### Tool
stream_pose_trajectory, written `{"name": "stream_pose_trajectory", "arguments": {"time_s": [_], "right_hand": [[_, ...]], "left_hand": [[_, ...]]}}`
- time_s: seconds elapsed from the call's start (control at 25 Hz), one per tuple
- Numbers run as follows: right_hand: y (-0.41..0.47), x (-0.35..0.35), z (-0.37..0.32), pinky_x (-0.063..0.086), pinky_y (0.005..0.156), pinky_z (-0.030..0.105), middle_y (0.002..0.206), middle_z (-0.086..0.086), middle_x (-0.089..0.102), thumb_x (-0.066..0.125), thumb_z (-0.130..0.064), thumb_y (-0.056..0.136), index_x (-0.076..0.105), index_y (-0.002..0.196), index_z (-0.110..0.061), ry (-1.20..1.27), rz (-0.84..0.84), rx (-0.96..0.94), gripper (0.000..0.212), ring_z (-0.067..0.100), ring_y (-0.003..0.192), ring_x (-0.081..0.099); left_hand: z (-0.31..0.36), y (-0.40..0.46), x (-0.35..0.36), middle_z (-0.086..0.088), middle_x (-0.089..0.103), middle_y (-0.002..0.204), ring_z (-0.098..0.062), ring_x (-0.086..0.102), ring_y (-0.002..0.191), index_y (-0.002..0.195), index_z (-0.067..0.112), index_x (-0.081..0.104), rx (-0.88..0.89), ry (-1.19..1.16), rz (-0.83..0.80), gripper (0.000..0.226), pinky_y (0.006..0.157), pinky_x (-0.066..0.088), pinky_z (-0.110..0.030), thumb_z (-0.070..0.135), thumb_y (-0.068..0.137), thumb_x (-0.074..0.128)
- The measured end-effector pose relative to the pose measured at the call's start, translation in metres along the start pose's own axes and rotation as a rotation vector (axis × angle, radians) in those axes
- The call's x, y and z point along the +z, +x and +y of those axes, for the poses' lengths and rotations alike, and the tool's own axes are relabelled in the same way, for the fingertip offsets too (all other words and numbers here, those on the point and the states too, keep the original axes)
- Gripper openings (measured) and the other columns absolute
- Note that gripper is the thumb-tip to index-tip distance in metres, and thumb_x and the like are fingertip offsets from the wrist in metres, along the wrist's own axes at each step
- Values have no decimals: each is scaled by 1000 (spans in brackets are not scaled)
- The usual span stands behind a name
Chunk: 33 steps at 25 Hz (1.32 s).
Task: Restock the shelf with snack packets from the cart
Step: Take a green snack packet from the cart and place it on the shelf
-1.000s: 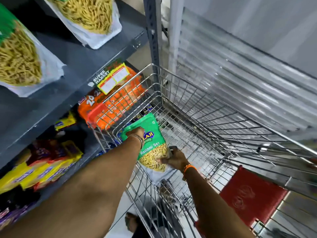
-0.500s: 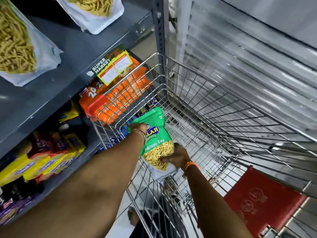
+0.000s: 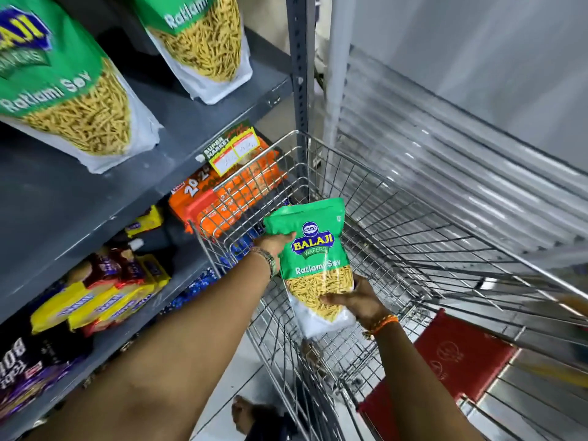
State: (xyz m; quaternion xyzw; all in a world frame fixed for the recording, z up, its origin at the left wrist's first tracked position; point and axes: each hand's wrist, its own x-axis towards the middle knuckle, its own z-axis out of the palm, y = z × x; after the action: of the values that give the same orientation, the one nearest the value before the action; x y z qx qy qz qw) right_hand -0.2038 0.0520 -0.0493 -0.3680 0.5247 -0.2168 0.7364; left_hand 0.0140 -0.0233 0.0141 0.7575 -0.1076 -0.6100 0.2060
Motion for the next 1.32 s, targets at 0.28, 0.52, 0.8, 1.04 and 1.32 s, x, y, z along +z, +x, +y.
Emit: {"name": "stream_pose_trajectory", "arguments": {"time_s": [0.28, 0.52, 0.8, 1.04, 1.32], "right_hand": [[-52, 13, -77, 61, 86, 42, 112, 19, 75, 82, 14, 66, 70, 109, -3, -21, -73, -161, 48, 36, 102, 73], [-80, 62, -159, 55, 88, 64, 109, 31, 72, 92, 3, 55, 69, 112, 3, -100, -201, -273, 61, 43, 97, 70], [-82, 217, -241, 59, 89, 51, 112, 23, 74, 96, -1, 53, 69, 115, -1, -320, -476, -437, 67, 38, 101, 73], [-50, 375, -273, 60, 84, 35, 108, 9, 78, 92, 7, 53, 70, 110, -6, -482, -626, -547, 63, 25, 101, 75], [3, 466, -274, 60, 87, 46, 104, 6, 79, 101, -11, 36, 74, 102, -11, -519, -584, -665, 72, 24, 100, 75]], "left_hand": [[0, -90, -22, -4, 75, 100, -18, 70, 90, 88, 14, 69, 290, -396, 123, 27, 86, 54, -33, 32, 74, 84], [19, -190, -82, -24, 72, 114, -41, 67, 112, 109, -1, 73, 487, -724, 147, 35, 95, 51, -64, 14, 79, 80], [14, -283, -237, -26, 72, 109, -32, 64, 98, 112, -8, 69, 686, -946, 229, 34, 92, 54, -58, 6, 82, 76], [6, -305, -365, 0, 78, 72, -3, 69, 52, 94, 4, 72, 799, -921, 476, 19, 51, 56, -18, 8, 78, 80], [1, -281, -442, -24, 72, 114, -33, 70, 107, 110, -6, 68, 891, -848, 585, 45, 99, 53, -52, 9, 71, 86]]}}
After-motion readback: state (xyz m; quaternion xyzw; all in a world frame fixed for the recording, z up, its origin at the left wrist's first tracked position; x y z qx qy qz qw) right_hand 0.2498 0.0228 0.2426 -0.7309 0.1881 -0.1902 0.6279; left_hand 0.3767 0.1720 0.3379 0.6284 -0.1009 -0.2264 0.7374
